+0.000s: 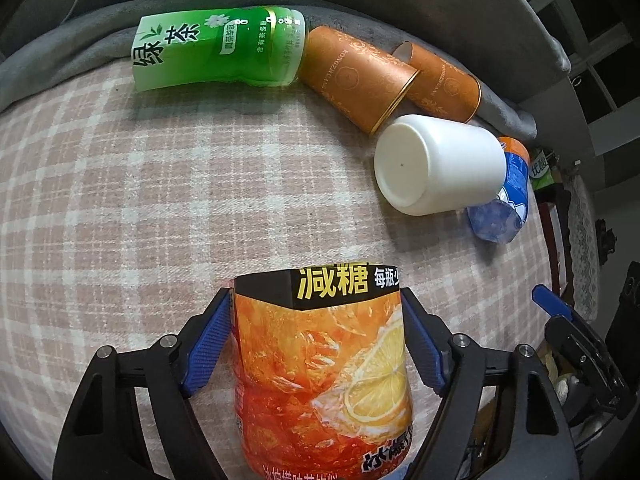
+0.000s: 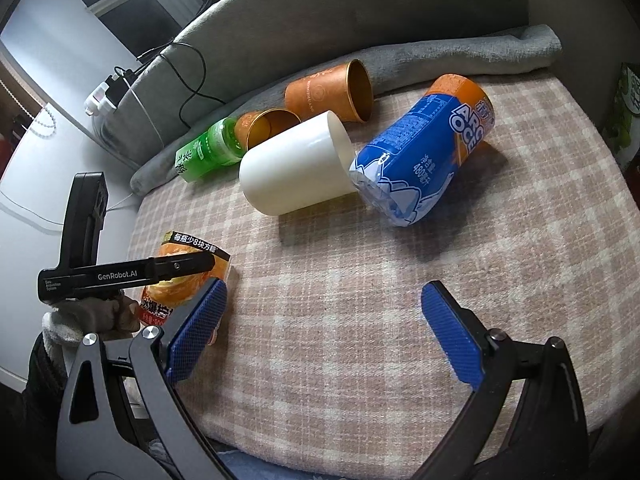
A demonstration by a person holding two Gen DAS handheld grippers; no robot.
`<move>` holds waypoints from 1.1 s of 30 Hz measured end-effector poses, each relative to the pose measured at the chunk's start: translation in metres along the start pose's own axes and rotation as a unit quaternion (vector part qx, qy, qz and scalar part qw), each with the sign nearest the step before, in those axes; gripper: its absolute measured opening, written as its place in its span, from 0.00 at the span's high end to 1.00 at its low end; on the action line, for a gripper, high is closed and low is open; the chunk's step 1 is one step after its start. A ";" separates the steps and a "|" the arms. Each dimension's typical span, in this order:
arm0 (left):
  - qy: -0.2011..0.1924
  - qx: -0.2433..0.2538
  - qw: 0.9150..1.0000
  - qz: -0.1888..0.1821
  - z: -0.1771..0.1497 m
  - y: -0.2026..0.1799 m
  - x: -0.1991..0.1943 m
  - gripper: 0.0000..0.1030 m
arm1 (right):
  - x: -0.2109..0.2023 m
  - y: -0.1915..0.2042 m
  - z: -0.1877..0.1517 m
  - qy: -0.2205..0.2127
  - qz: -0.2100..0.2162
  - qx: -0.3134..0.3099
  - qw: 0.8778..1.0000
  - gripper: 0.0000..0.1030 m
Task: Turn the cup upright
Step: 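Rotate the held cup with the left tool until its opening faces up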
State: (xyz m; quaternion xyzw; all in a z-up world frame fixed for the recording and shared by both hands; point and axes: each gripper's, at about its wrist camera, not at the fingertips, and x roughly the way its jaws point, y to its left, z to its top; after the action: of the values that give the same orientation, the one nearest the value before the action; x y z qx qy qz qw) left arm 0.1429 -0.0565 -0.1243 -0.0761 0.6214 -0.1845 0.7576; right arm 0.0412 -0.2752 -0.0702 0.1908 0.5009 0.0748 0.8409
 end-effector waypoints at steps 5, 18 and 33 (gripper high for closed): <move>-0.012 0.005 1.000 -0.002 -0.005 -0.002 -0.006 0.23 | 0.000 0.001 0.000 -0.003 0.000 -0.003 1.000 0.03; -0.055 0.024 0.998 0.002 -0.016 -0.015 -0.021 0.23 | -0.002 0.004 0.000 -0.009 0.002 -0.001 1.000 0.03; -0.114 0.050 0.992 0.010 -0.023 -0.029 -0.034 0.23 | -0.003 0.003 -0.001 -0.014 0.002 0.009 1.000 0.03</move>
State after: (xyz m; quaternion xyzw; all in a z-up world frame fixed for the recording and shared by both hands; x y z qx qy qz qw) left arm 0.1103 -0.0674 -0.0880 -0.0530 0.5216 -0.1979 0.8282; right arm 0.0390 -0.2736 -0.0667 0.2003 0.4894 0.0691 0.8459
